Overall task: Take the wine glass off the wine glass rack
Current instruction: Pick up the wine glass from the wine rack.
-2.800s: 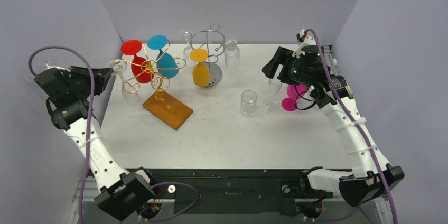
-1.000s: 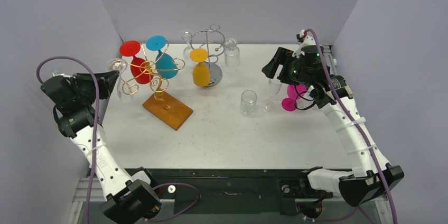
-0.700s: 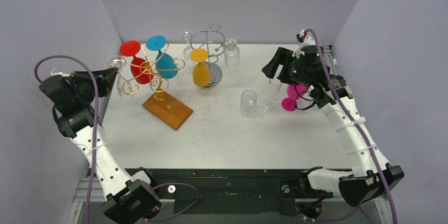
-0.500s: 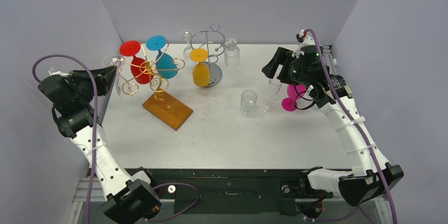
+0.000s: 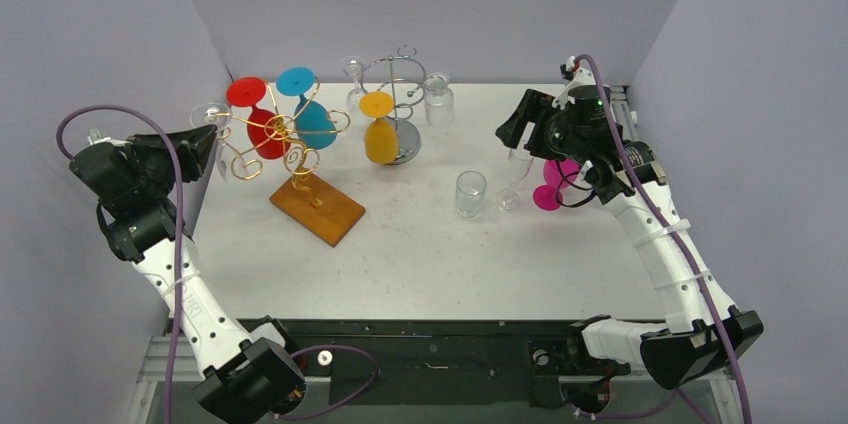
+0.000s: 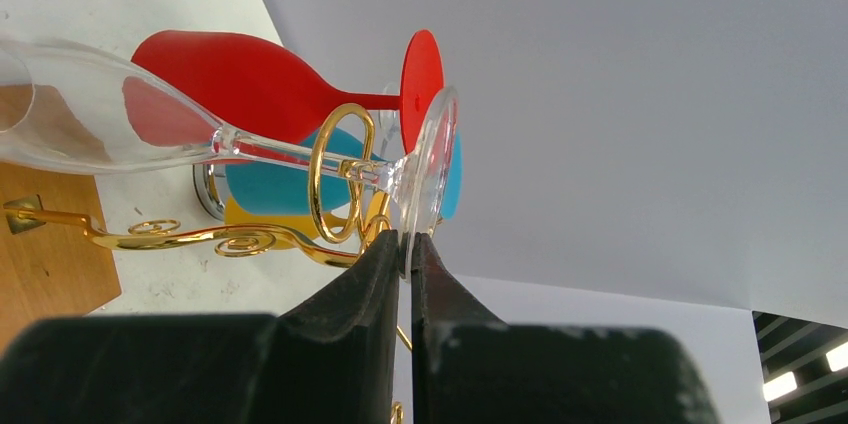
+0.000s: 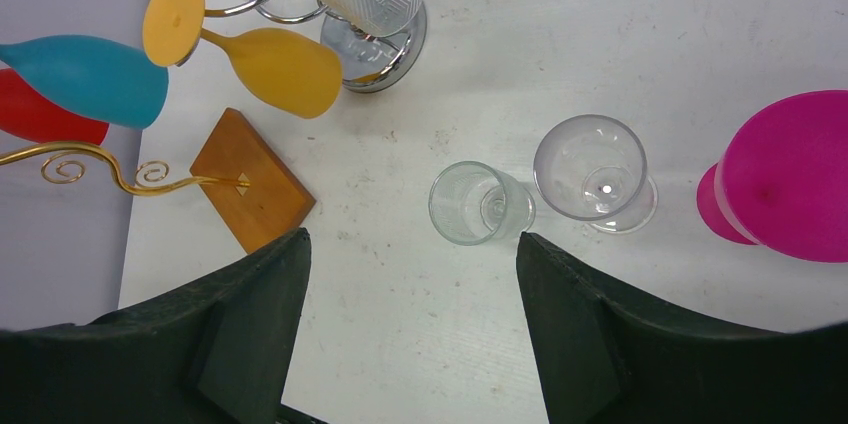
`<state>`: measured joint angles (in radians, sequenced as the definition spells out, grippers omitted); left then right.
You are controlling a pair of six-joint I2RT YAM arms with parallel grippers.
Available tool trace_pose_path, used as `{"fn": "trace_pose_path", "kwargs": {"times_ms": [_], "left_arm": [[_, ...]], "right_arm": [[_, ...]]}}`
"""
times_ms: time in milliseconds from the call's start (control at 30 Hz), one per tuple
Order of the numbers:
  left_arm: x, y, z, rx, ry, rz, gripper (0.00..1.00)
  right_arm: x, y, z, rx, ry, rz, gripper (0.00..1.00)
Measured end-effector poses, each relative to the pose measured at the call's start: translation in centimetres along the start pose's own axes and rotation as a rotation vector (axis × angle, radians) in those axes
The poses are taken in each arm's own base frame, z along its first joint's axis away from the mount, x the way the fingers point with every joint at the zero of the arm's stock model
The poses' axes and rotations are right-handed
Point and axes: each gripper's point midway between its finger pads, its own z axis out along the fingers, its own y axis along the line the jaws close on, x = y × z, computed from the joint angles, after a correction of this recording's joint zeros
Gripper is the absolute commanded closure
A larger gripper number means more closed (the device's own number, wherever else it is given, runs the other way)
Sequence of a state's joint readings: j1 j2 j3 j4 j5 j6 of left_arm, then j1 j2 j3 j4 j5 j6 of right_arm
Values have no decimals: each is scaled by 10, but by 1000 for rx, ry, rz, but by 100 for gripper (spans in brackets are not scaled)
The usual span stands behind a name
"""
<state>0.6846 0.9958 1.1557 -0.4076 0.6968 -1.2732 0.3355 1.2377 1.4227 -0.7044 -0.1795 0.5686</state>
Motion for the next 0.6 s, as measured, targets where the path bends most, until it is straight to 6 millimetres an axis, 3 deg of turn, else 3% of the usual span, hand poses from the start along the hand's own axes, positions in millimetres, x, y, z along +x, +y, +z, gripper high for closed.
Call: {"fn": "trace_pose_path", "kwargs": {"times_ms": [600], "left_arm": [[-11,-3,9,23,-14,9,100]], "right_arm": [[1,-1,2,3,4,0,30]]}}
